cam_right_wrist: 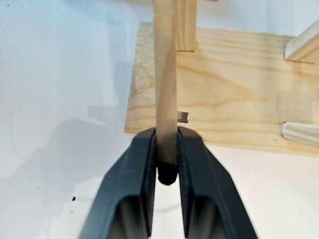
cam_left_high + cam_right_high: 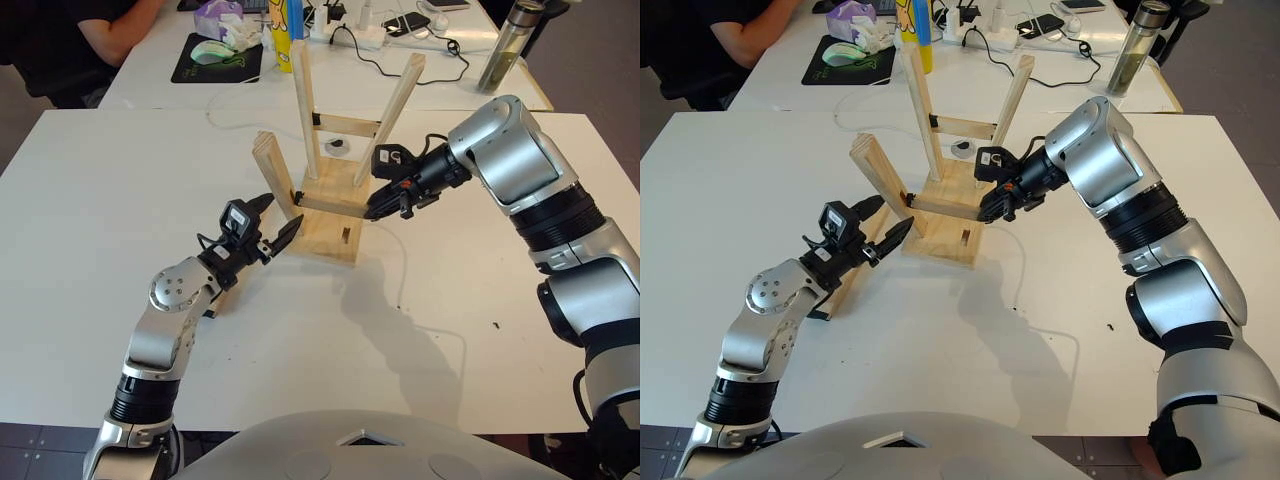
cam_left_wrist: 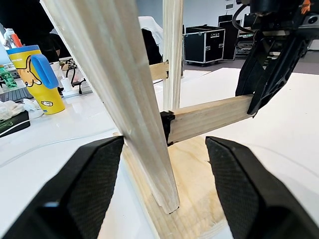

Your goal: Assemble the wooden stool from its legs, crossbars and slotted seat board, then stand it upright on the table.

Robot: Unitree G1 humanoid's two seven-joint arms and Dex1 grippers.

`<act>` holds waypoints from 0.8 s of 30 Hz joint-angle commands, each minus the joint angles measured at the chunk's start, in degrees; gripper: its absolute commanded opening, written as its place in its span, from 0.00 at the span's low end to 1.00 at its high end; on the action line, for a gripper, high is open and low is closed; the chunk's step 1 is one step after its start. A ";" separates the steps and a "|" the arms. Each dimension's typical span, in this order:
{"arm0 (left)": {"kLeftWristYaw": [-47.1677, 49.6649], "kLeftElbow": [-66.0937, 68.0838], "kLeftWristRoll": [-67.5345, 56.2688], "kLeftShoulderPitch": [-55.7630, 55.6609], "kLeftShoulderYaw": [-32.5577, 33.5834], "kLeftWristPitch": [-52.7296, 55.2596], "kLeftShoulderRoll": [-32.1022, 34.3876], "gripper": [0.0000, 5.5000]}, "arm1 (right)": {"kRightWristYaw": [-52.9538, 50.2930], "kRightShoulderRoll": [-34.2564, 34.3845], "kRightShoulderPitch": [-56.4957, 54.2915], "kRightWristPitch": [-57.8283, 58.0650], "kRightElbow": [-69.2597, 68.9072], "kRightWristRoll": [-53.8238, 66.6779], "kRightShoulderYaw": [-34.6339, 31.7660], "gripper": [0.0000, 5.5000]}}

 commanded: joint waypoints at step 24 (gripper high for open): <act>1.61 0.06 0.56 1.46 -0.56 -0.35 -1.21 0.56 | 3.07 3.88 -6.48 -1.54 -5.45 -2.04 1.79 0.08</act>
